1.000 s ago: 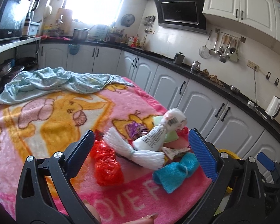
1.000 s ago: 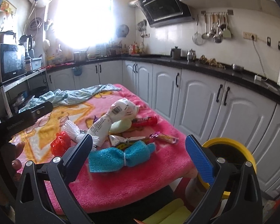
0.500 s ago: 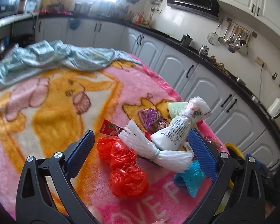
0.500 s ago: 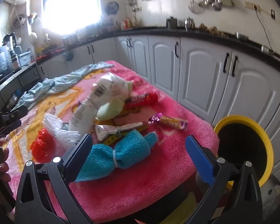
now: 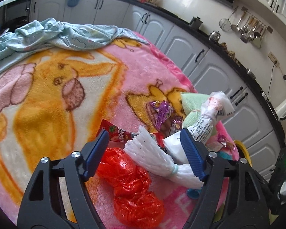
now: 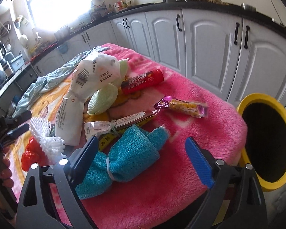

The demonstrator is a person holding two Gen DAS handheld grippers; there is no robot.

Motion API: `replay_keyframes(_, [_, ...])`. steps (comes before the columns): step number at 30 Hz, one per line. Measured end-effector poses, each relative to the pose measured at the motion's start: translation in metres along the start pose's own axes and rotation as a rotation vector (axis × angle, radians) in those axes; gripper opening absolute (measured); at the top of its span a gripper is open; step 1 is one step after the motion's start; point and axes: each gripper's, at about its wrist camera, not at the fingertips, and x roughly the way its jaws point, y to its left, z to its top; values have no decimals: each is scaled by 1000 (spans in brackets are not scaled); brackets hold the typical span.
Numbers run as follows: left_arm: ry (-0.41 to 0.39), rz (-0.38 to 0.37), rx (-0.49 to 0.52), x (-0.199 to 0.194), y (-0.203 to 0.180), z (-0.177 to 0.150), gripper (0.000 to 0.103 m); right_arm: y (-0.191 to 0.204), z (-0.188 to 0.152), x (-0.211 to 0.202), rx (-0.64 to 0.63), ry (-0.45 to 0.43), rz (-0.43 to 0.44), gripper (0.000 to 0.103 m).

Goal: Collect trash
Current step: 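Reach the right tool to the blue sponge cloth and close on it, then carry the blue cloth with the right tool over the bin and release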

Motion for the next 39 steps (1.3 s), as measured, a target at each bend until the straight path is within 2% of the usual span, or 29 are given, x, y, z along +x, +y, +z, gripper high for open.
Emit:
replay_keyframes(5, [29,9,31,7,-4,-1,50,-8,0,14,52,59,32,76])
replay_keyframes(7, [40,14,43,8,-5,-2,44,-12,-2,19,64,87,46,59])
replay_keyframes(8, [40,14,42,8,-5,-2,38,-13,-4,21,67,101,61,53])
replay_keyframes(9, [43,13,42,8,-5,-2,33,-13,-4,22,68,109,74,43])
replay_keyframes(12, [46,10,51,8,-6,-3,21,-13,-7,16,53,96,87,35])
replay_keyframes(16, [41,1,67,5,-8,-2,13,-14,-7,8,56,79,99,26])
replay_keyframes(18, [35,-9,73,3,-10,-1,6,-15,-7,3,56,67,107,24])
replay_keyframes(20, [22,-26,77,-2,-12,0,5,-16,-6,-1,61,57,118,22])
replay_keyframes(30, [-41,-110,116,-31,-38,7,3,-15,4,-40,-3,-46,132,16])
replay_keyframes(39, [-83,-168,203,-47,-90,13,3,-22,15,-80,-52,-128,127,16])
